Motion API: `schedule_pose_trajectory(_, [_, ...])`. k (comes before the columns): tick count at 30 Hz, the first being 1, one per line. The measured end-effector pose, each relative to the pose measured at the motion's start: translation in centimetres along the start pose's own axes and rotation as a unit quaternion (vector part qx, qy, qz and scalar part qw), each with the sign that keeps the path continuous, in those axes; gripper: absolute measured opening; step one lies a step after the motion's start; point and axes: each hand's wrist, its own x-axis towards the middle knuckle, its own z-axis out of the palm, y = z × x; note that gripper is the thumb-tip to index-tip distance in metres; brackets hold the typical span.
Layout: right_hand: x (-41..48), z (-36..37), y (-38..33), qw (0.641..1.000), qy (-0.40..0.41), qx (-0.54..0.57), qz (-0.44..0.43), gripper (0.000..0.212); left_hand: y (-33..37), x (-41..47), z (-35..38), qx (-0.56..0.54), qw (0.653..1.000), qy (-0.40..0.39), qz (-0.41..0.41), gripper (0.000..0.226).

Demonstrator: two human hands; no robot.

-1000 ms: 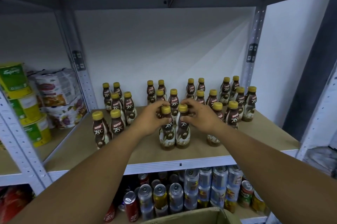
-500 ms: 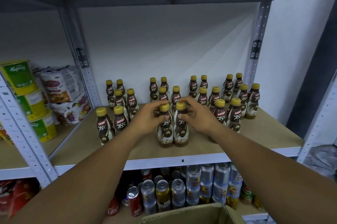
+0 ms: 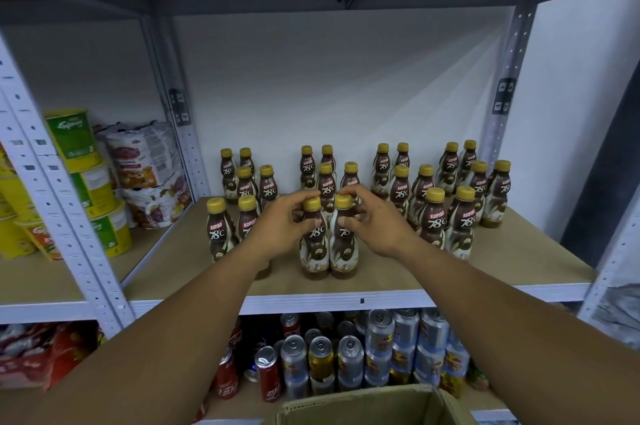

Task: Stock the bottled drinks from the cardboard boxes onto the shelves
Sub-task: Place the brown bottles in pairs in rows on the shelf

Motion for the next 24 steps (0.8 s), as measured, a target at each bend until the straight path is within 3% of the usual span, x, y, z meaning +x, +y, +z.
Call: schedule_pose_trajectory(24, [0.8,1.6,0.3,1.0,0.002,0.007,0.001,0.052,-0.6,-0.2,-0.3,0.01,1.0,0.015,-0.005,0.057])
